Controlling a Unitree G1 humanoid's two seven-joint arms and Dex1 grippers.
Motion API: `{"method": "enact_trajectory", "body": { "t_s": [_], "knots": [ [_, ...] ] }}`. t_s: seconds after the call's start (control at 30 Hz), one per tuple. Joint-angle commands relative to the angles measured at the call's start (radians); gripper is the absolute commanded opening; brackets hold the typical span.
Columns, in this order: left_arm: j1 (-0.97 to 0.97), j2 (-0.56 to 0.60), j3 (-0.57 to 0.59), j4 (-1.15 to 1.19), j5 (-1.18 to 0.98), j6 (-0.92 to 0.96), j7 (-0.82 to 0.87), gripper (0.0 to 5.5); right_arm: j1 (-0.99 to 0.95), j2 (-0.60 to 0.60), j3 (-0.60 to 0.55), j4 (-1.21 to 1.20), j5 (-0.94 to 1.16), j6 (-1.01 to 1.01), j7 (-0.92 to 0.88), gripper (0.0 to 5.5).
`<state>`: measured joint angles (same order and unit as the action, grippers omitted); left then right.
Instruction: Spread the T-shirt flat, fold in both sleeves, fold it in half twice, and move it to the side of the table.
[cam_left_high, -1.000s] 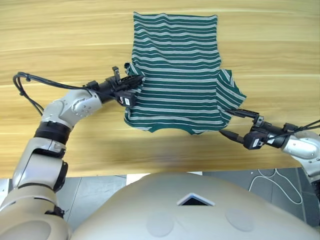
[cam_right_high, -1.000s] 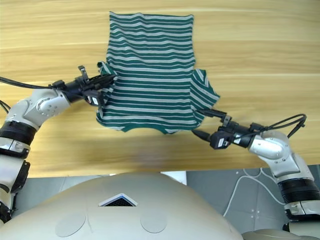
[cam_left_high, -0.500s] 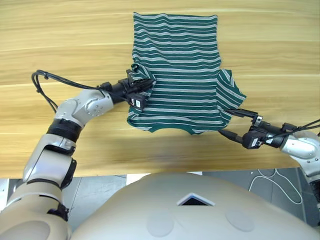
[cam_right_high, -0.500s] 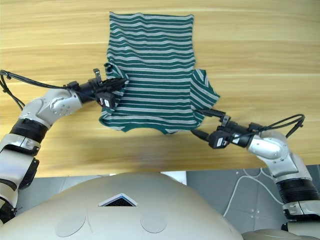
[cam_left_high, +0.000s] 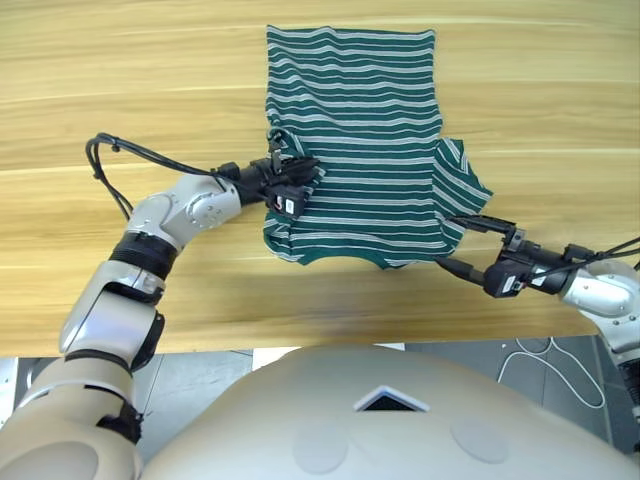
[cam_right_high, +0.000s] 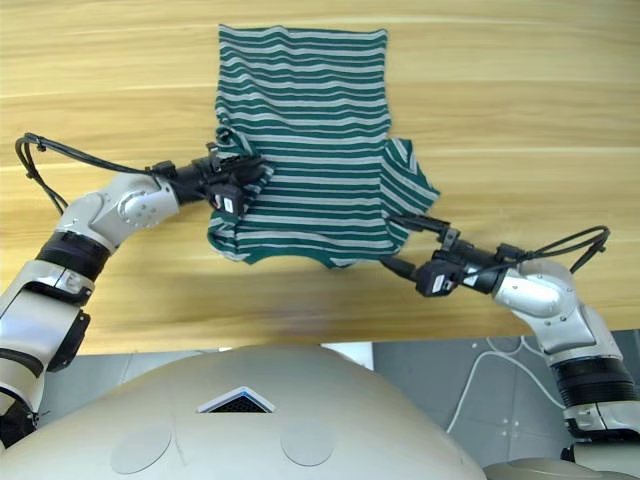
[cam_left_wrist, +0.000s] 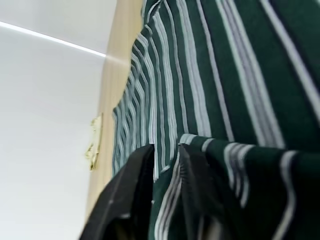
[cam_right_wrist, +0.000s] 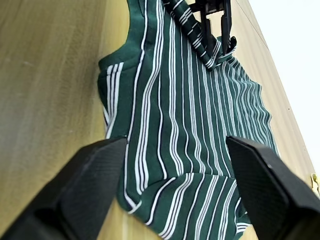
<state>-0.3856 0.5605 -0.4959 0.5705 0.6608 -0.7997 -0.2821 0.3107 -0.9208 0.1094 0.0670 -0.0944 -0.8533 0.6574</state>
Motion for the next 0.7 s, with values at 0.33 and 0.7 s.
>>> {"method": "enact_trajectory", "body": {
  "t_s": [0.33,0.7],
  "knots": [
    [0.051,0.025,0.041,-0.103,-0.103,-0.004,-0.030,2.75,-0.085,0.044,-0.161,0.009,-0.032,0.138,-0.127,4.61],
    [0.098,0.038,0.081,-0.170,-0.228,-0.048,-0.077,3.10,-0.094,-0.013,-0.106,0.108,-0.415,0.333,-0.247,5.12]
  ]
}}
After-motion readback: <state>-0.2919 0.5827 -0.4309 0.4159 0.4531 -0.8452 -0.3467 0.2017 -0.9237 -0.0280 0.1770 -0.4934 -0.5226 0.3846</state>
